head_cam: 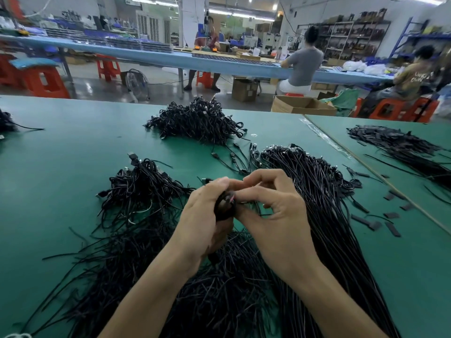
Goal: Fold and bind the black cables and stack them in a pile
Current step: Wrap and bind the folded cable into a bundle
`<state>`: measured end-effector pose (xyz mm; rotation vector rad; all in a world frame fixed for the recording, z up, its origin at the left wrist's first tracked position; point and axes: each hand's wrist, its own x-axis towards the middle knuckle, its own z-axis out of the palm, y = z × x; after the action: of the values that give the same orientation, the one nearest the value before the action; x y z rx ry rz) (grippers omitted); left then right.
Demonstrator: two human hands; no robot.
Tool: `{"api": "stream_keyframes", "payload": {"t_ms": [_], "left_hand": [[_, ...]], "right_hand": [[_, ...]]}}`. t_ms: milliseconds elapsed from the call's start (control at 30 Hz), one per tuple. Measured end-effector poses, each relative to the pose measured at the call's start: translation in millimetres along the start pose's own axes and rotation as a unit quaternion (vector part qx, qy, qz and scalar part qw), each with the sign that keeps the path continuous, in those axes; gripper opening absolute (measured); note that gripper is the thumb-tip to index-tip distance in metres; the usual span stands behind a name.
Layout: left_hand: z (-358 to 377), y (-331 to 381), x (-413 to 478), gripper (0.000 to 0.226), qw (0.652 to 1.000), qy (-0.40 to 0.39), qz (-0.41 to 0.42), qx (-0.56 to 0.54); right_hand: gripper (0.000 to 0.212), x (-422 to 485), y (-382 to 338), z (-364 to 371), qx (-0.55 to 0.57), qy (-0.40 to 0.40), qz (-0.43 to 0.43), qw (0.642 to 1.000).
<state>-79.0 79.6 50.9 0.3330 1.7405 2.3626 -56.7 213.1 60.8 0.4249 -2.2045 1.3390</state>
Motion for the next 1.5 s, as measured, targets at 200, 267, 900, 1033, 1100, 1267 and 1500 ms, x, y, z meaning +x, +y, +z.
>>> {"api": "stream_keyframes", "payload": {"t_ms": [200, 267, 900, 1033, 1100, 1267, 1500], "left_hand": [[-2, -5, 4, 0.058, 0.997, 0.076, -0.003, -0.018], [-2, -4, 3, 0.06, 0.997, 0.073, 0.005, -0.024], [-1, -11, 7, 0.064, 0.986, 0.122, 0.025, 0.107], [-3, -15, 8, 0.062, 0.989, 0.04, -0.01, 0.143], [-6, -17, 7, 0.058, 0.989, -0.018, -0.06, 0.134], [-7, -16, 3, 0.043, 0.982, -0.074, -0.146, 0.097], [-7, -13, 5, 0.064, 0.965, -0.13, -0.229, 0.016]], "right_hand": [[0.02, 0, 0, -5, -0.072, -0.04, -0.004, 0.997], [0.013, -3, -2, -5, -0.06, -0.002, -0.008, 0.998], [0.007, -5, 3, -10, -0.347, -0.088, -0.278, 0.891], [0.018, -1, 0, -19, -0.364, -0.114, -0.373, 0.846], [0.014, 2, -2, -22, -0.353, -0.132, -0.396, 0.837], [0.003, 6, 1, -26, -0.297, -0.211, -0.32, 0.874], [0.003, 5, 13, -24, -0.131, -0.179, -0.091, 0.971]]}}
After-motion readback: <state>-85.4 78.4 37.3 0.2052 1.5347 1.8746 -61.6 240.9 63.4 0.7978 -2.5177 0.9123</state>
